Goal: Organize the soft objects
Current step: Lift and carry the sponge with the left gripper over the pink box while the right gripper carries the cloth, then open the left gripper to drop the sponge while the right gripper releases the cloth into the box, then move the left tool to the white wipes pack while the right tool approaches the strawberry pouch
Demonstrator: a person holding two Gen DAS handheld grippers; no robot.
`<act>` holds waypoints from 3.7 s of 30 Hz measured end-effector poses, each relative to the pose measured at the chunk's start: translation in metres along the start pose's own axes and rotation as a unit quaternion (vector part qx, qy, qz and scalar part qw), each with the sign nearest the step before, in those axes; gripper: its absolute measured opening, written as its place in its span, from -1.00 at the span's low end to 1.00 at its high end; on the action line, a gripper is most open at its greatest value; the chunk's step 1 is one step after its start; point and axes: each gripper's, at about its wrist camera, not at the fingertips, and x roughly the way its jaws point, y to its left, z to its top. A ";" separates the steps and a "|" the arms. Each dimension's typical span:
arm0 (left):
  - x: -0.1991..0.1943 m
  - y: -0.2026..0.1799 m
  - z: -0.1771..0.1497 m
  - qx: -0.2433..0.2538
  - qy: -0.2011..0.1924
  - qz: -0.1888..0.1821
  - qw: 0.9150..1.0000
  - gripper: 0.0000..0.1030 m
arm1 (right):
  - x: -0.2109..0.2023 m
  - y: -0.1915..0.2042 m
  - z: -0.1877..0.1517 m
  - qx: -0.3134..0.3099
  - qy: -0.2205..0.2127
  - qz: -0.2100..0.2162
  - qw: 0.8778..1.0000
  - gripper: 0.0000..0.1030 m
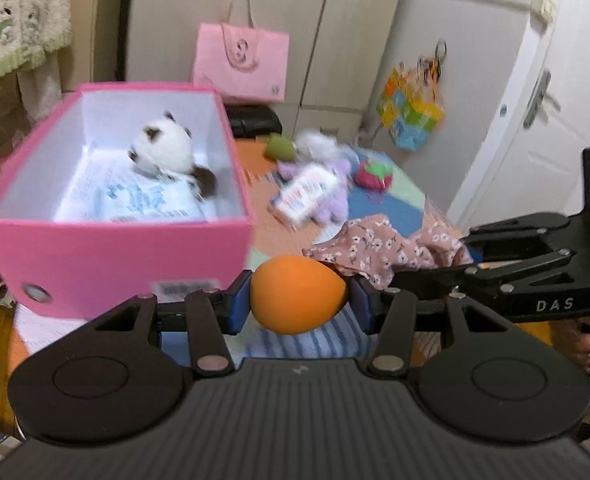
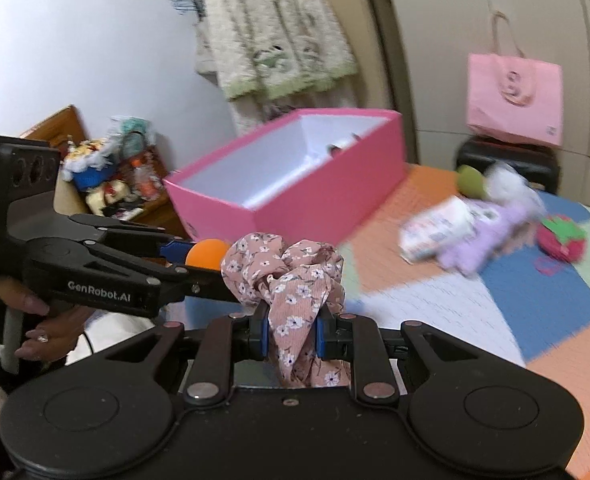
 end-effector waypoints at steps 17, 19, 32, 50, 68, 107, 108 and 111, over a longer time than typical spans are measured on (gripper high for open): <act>-0.002 0.096 0.073 -0.022 -0.069 0.044 0.996 -0.03 | 0.093 0.021 0.119 -0.031 -0.016 0.045 0.998 -0.51; 0.009 0.110 0.081 -0.033 -0.064 0.047 0.996 -0.04 | 0.110 0.015 0.133 -0.022 -0.005 0.046 0.999 -0.51; 0.066 0.148 0.119 0.005 0.008 0.100 0.995 -0.03 | 0.195 -0.028 0.192 0.058 0.049 0.057 0.996 -0.51; 0.081 0.140 0.113 0.045 0.072 0.130 0.988 0.46 | 0.231 -0.031 0.193 0.035 0.091 0.018 0.995 0.05; -0.008 0.093 0.096 0.061 0.061 0.061 0.994 0.54 | 0.083 0.008 0.158 -0.061 0.056 -0.024 0.996 0.05; 0.078 -0.058 0.061 0.102 0.035 -0.025 0.994 0.54 | -0.047 -0.090 0.039 -0.050 0.011 -0.145 0.988 0.17; 0.083 -0.059 0.059 0.099 0.032 -0.022 0.994 0.54 | -0.044 -0.096 0.038 -0.048 0.010 -0.145 0.988 0.17; 0.100 -0.060 0.056 0.082 0.030 -0.013 0.996 0.54 | -0.036 -0.112 0.036 -0.043 0.009 -0.143 0.989 0.17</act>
